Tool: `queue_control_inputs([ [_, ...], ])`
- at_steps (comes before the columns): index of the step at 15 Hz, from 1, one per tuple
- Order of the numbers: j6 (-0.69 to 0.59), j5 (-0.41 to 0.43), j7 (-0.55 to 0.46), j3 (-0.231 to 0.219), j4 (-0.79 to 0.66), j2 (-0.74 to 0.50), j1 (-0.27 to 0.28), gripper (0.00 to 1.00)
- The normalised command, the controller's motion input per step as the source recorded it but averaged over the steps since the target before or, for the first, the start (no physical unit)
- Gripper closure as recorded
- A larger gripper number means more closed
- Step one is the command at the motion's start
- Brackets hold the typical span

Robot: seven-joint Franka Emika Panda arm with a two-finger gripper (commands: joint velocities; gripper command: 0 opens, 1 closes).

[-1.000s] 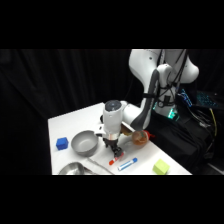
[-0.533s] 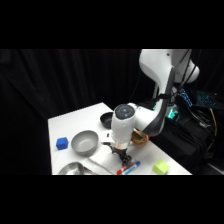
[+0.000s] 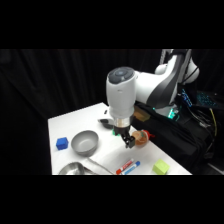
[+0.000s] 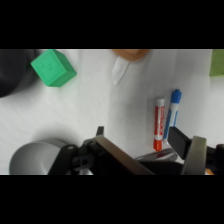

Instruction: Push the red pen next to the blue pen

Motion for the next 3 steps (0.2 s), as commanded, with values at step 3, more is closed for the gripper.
queue_control_inputs([
  [3, -0.49, 0.127, 0.02, 0.233, 0.01, -0.40, -0.203, 0.00],
])
